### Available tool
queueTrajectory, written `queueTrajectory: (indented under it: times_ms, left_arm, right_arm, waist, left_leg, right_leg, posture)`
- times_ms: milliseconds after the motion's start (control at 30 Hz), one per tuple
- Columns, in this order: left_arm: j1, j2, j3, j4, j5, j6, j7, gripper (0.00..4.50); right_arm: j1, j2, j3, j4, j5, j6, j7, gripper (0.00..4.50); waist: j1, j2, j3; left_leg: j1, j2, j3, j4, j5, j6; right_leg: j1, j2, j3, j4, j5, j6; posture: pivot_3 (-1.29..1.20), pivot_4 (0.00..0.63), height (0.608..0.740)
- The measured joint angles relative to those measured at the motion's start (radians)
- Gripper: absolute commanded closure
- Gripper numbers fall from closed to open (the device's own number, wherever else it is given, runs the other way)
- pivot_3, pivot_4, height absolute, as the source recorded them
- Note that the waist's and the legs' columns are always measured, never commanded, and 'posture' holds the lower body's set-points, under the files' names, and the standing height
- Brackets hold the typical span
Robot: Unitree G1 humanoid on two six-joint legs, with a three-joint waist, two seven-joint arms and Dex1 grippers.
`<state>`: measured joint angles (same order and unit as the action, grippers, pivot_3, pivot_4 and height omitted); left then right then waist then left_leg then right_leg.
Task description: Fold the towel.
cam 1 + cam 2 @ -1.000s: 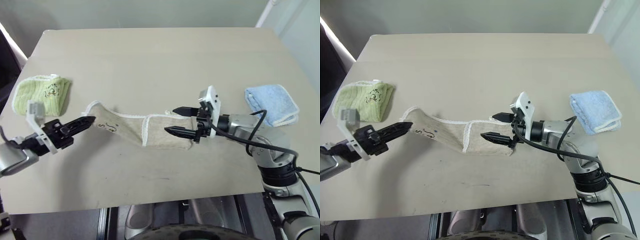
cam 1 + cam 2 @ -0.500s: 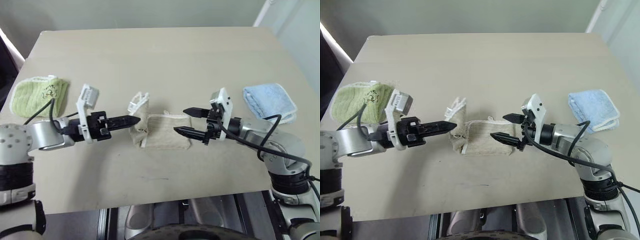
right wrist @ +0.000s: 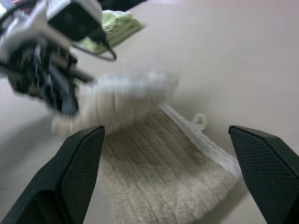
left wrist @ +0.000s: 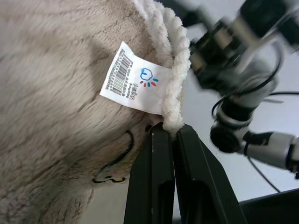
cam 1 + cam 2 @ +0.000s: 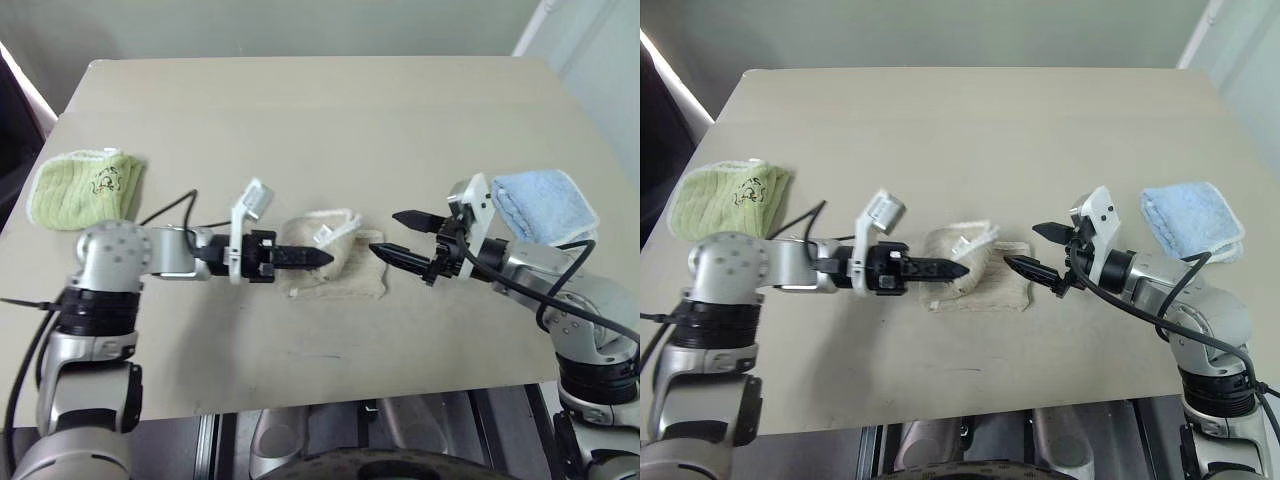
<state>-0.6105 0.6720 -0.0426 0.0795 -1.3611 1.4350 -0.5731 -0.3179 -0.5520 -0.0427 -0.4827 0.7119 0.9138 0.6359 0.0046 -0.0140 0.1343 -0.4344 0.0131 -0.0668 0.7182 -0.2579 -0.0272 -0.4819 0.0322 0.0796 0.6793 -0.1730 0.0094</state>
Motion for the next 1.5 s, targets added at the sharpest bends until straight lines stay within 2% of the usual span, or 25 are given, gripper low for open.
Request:
queueTrajectory:
  times_ms: [300,400,500,567,767,867,1000,1100,1233,1333,1433,1467,1500]
  left_arm:
    - [-0.048,-0.096,-0.067,0.039,0.210,-0.031,-0.122,4.47]
    - [-0.050,-0.114,-0.074,0.045,0.248,-0.031,-0.162,3.76]
    - [-0.053,-0.142,-0.079,0.056,0.285,-0.041,-0.192,2.86]
    - [-0.053,-0.161,-0.079,0.063,0.307,-0.054,-0.207,2.04]
    - [-0.061,-0.187,-0.028,0.070,0.326,-0.063,-0.243,0.03]
    - [-0.075,-0.183,0.020,0.045,0.323,-0.071,-0.252,0.03]
    - [-0.073,-0.178,0.095,-0.052,0.331,-0.170,-0.261,0.03]
    - [-0.035,-0.083,0.080,-0.130,0.426,-0.307,-0.324,0.00]
    - [0.107,0.051,0.011,-0.163,0.587,-0.496,-0.448,0.00]
    - [0.159,0.057,-0.015,-0.163,0.663,-0.625,-0.507,0.00]
    - [0.178,0.007,-0.009,-0.160,0.699,-0.747,-0.521,0.61]
    - [0.185,-0.015,-0.010,-0.155,0.725,-0.798,-0.519,0.63]
    - [0.190,-0.031,-0.016,-0.146,0.755,-0.845,-0.517,0.63]
  right_arm:
    - [0.020,-0.001,-0.004,-0.024,0.001,0.000,-0.030,0.00]
    - [0.031,-0.001,-0.006,-0.034,0.001,0.000,-0.040,0.00]
    - [0.035,-0.001,-0.007,-0.037,0.001,0.000,-0.047,0.00]
    - [0.037,-0.001,-0.007,-0.042,0.001,0.000,-0.049,0.00]
    - [0.057,-0.011,-0.008,-0.054,0.001,0.000,-0.056,0.00]
    - [0.056,-0.010,-0.011,-0.055,0.004,0.000,-0.056,0.00]
    - [0.045,-0.010,-0.022,-0.054,0.022,0.000,-0.056,0.00]
    - [0.027,-0.010,-0.025,-0.054,0.033,-0.001,-0.056,0.59]
    - [-0.002,0.008,-0.023,-0.044,0.032,-0.020,-0.057,1.97]
    - [-0.037,0.026,-0.012,-0.031,0.031,-0.034,-0.057,3.03]
    - [-0.058,0.032,0.009,-0.019,0.029,-0.039,-0.055,4.09]
    - [-0.069,0.037,0.023,-0.004,0.025,-0.040,-0.055,4.47]
    - [-0.080,0.048,0.038,0.012,0.016,-0.044,-0.055,4.49]
  waist:
    - [0.002,0.000,0.000]
    - [0.003,0.000,0.000]
    - [0.005,0.000,0.000]
    - [0.005,0.000,0.000]
    - [0.006,0.000,0.000]
    - [0.006,0.000,0.000]
    - [0.005,0.000,0.000]
    - [0.000,0.000,0.000]
    - [-0.003,0.000,0.000]
    - [0.007,0.000,0.000]
    - [0.015,0.000,0.000]
    - [0.014,0.000,0.000]
    - [0.012,0.000,0.000]
  left_leg:
    - [0.001,0.000,0.000,0.000,0.001,0.001]
    - [0.001,0.000,0.000,0.000,0.001,0.002]
    - [0.001,0.000,0.000,0.001,0.001,0.003]
    - [0.002,0.000,0.000,0.001,-0.001,0.005]
    - [0.006,0.000,0.000,0.001,-0.002,0.008]
    - [0.009,0.000,0.000,0.001,-0.004,0.012]
    - [0.009,0.000,0.000,0.001,-0.005,0.013]
    - [0.011,0.000,0.000,0.000,-0.005,0.013]
    - [0.010,0.000,0.000,0.000,-0.007,0.014]
    - [0.008,-0.001,-0.002,0.000,-0.008,0.016]
    - [0.005,-0.001,-0.002,0.001,-0.009,0.017]
    - [0.005,-0.001,-0.002,0.001,-0.009,0.017]
    - [0.005,-0.001,-0.002,0.001,-0.010,0.017]
  right_leg:
    - [0.002,0.000,0.000,-0.001,0.001,0.005]
    - [0.003,0.000,0.000,-0.001,0.002,0.006]
    - [0.004,0.000,0.000,-0.002,0.001,0.007]
    - [0.004,0.000,0.000,-0.002,0.001,0.007]
    - [0.008,0.000,0.000,-0.002,0.002,0.009]
    - [0.011,0.000,0.000,-0.002,0.000,0.006]
    - [0.011,0.000,0.000,-0.002,0.000,0.007]
    - [0.012,0.000,0.001,-0.002,-0.001,0.005]
    - [0.011,0.000,0.001,-0.002,-0.002,0.004]
    - [0.010,0.000,0.001,-0.003,-0.002,0.004]
    - [0.008,-0.001,0.001,-0.003,-0.002,0.004]
    - [0.008,-0.001,0.001,-0.003,-0.001,0.003]
    - [0.007,-0.001,0.001,-0.003,-0.001,0.002]
  posture:
    - [0.00,0.150,0.703]
    - [0.00,0.150,0.703]
    - [0.00,0.150,0.703]
    - [0.00,0.150,0.703]
    - [0.00,0.150,0.703]
    - [0.00,0.150,0.703]
    - [0.00,0.150,0.703]
    - [0.00,0.150,0.703]
    - [0.00,0.150,0.703]
    - [0.00,0.150,0.703]
    - [0.00,0.150,0.703]
    - [0.00,0.150,0.703]
    - [0.00,0.150,0.703]
